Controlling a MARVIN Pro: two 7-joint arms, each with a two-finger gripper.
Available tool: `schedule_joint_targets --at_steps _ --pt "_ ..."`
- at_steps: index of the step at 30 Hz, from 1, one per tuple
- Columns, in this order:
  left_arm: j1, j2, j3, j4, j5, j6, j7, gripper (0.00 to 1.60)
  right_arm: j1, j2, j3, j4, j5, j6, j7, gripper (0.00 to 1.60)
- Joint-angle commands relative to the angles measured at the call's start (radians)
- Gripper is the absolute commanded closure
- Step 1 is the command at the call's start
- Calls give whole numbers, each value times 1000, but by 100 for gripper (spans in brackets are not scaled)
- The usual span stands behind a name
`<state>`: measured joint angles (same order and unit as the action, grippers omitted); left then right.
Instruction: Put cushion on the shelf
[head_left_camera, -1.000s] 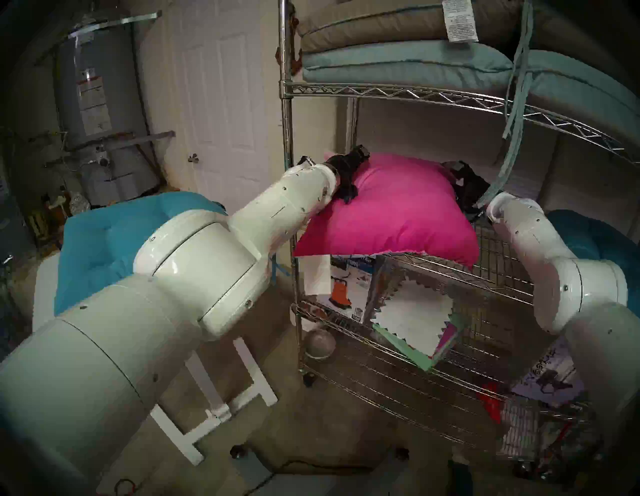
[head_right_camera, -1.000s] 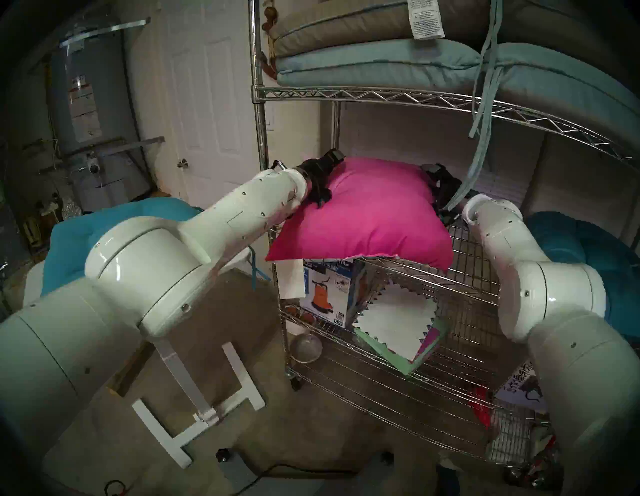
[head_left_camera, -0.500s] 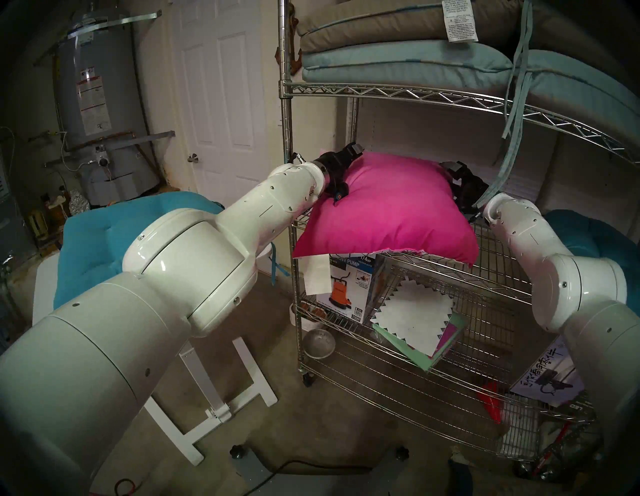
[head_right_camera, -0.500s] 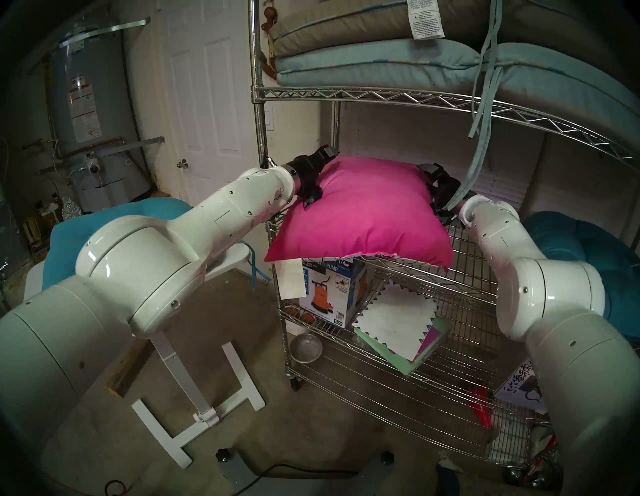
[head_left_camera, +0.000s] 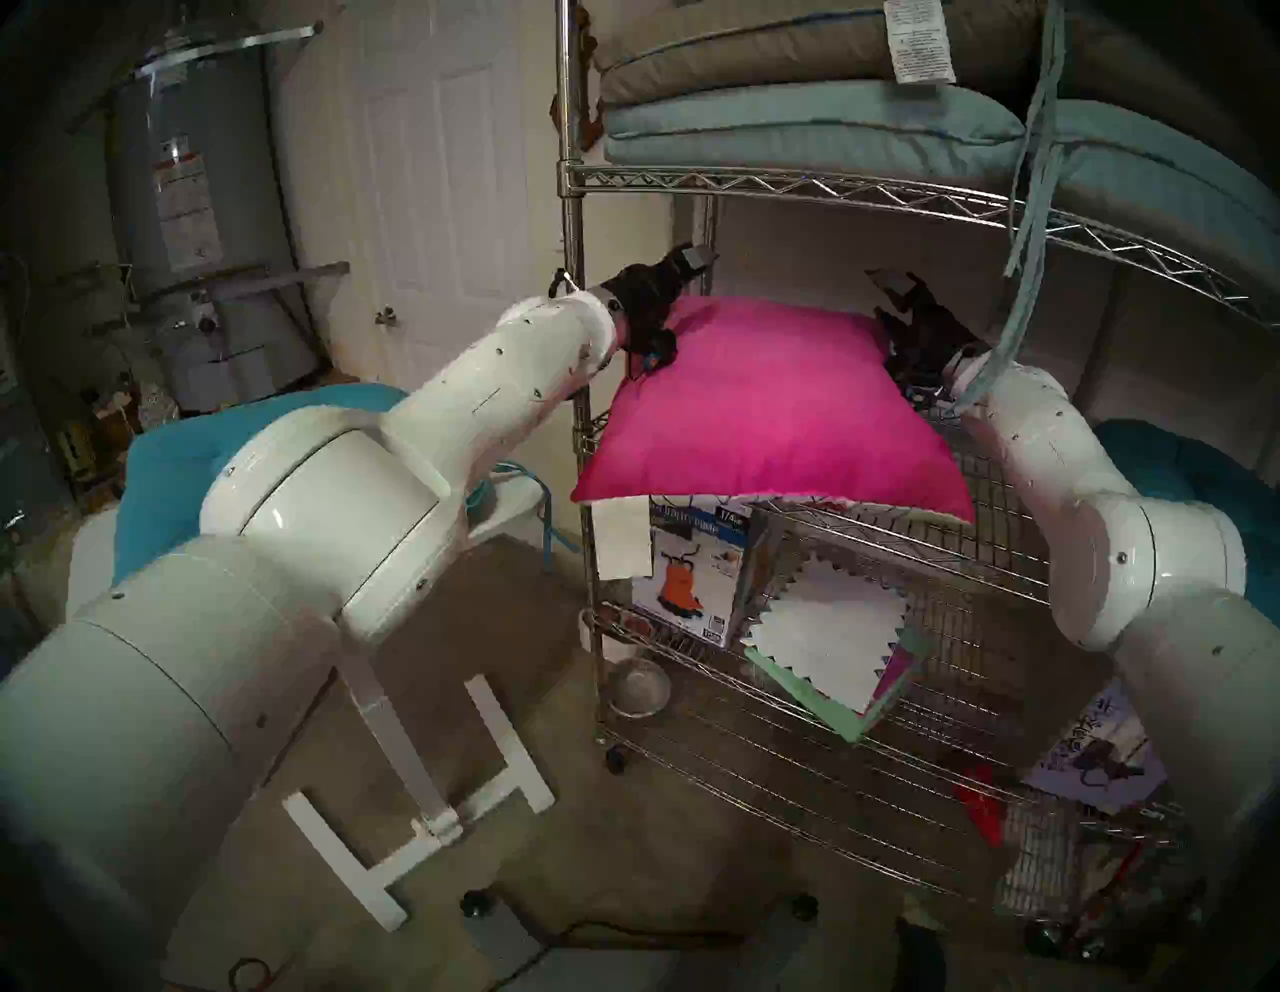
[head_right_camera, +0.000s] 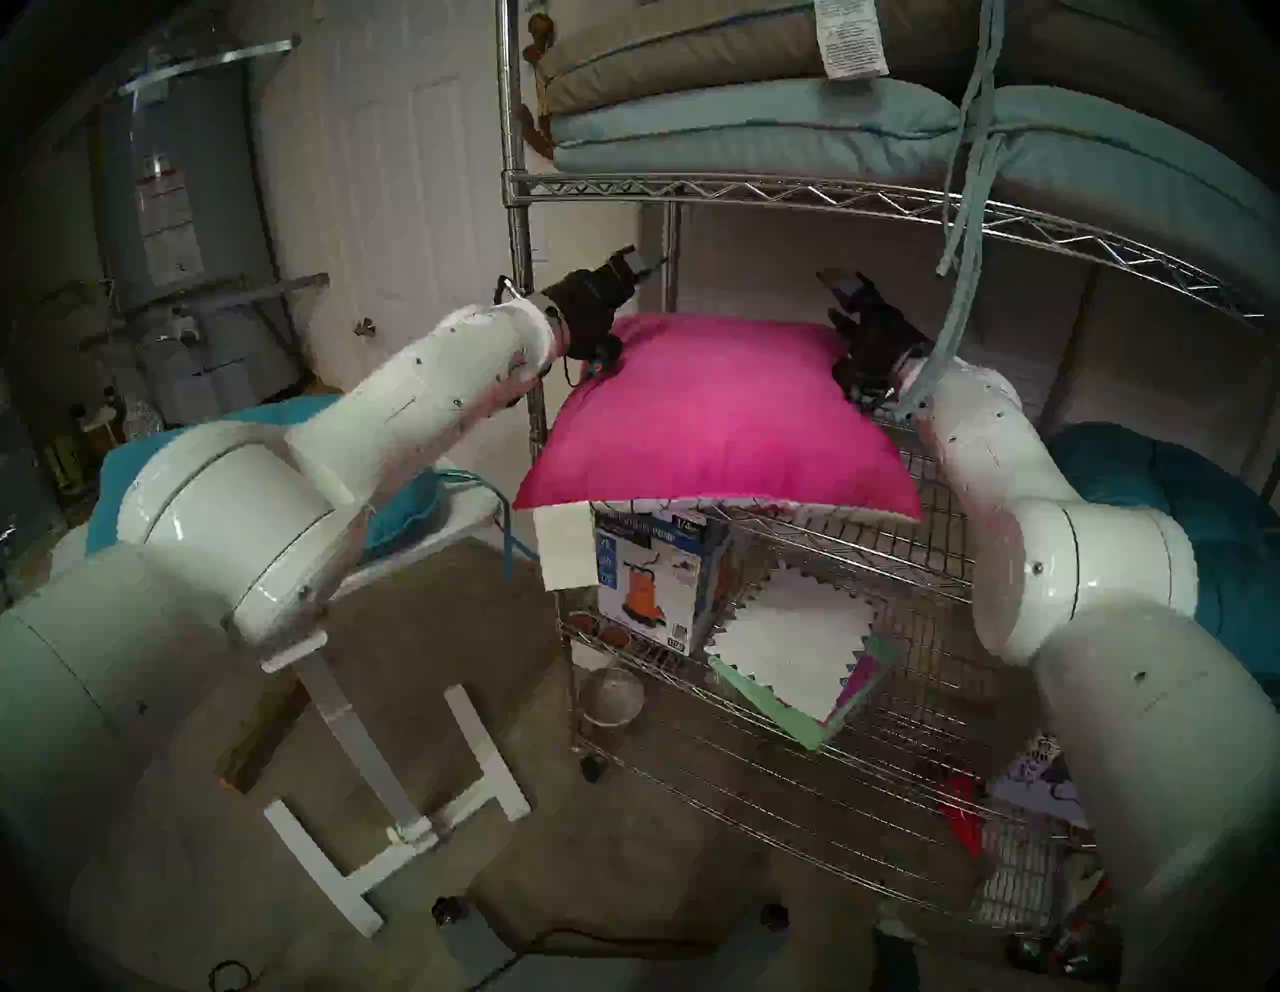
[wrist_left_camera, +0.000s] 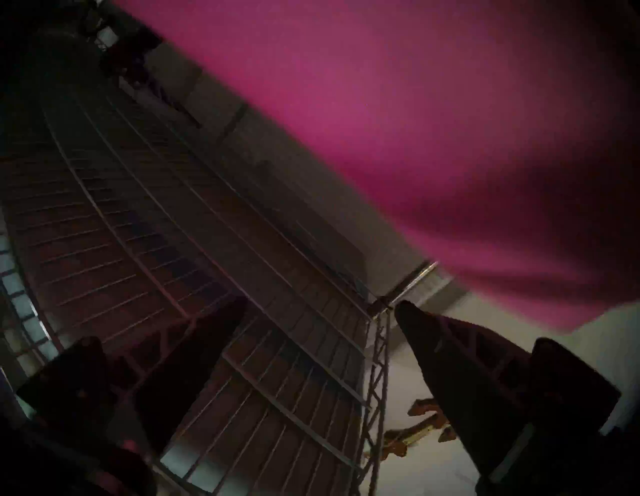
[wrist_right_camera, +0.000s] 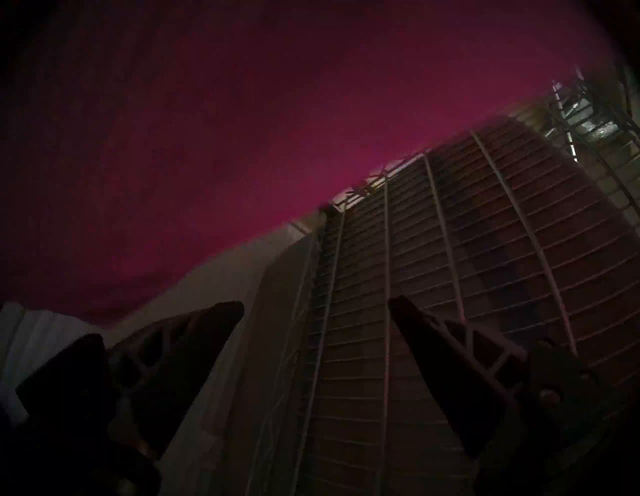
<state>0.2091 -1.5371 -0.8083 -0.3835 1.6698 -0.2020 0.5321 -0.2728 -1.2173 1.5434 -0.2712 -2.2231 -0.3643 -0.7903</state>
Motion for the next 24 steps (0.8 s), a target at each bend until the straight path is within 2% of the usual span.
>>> schedule_joint_targets --at_steps 1,16,24 --pt "-10 51 -17 -72 -13 -21 84 0 -2 -45 -1 -31 11 -7 -75 0" --pt "47 150 -37 -140 -25 -74 190 0 -15 -21 21 -71 20 -7 -209 0" --pt "89 196 -47 -157 -32 -99 225 0 -22 -60 16 -112 19 -17 -294 0"
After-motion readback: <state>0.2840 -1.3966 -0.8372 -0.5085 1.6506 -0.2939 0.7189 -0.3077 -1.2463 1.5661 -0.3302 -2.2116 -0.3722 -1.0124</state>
